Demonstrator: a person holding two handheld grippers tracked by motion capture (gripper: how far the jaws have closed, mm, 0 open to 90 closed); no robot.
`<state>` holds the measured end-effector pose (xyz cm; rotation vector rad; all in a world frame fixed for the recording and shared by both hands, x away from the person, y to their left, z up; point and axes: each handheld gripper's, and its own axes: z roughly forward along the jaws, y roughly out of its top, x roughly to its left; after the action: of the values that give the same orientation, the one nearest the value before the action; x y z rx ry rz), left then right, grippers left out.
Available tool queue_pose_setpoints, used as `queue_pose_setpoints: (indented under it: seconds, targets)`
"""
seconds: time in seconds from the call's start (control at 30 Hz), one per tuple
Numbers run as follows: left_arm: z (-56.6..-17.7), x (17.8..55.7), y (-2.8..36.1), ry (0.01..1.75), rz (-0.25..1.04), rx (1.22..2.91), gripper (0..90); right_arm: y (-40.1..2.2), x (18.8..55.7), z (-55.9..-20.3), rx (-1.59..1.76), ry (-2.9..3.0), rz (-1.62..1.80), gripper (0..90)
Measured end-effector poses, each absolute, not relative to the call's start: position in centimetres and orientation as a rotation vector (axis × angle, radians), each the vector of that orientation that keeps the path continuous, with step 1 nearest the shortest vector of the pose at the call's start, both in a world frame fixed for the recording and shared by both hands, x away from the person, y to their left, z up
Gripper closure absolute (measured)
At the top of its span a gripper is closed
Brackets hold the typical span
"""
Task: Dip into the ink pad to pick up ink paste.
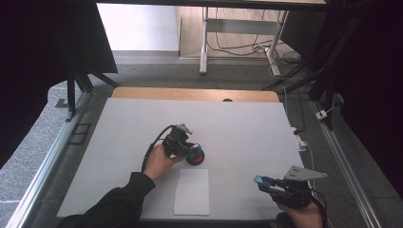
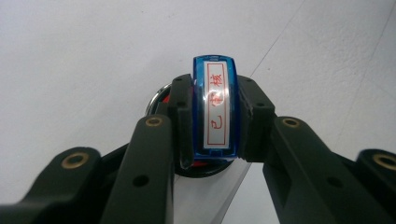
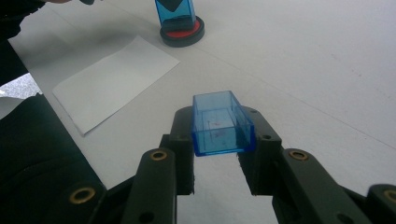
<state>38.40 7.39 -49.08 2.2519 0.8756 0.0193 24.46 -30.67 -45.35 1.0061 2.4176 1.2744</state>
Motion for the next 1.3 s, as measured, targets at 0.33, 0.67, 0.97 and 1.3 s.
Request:
queue_pose_setpoints:
  seconds: [0.33,0.67,0.97,1.3]
  targets:
    - [-48.6,37.2,5.9,0.818,0.172,2.34,70.7,-30.6,24.5,-45.4,1.005,2.419,1.276,68.7]
    - [-48.7,37.1,6.1,0.813,0.171,2.326,70.5,-30.7,24.5,-45.3,1.004,2.417,1.277,68.6]
    - [-48.5,37.0,6.2,0.803,0.168,2.312,70.2,-30.7,24.4,-45.3,1.002,2.416,1.278,68.6]
    - [-46.8,36.6,7.7,0.779,0.121,2.232,70.2,-30.7,24.4,-45.3,1.001,2.417,1.278,68.5]
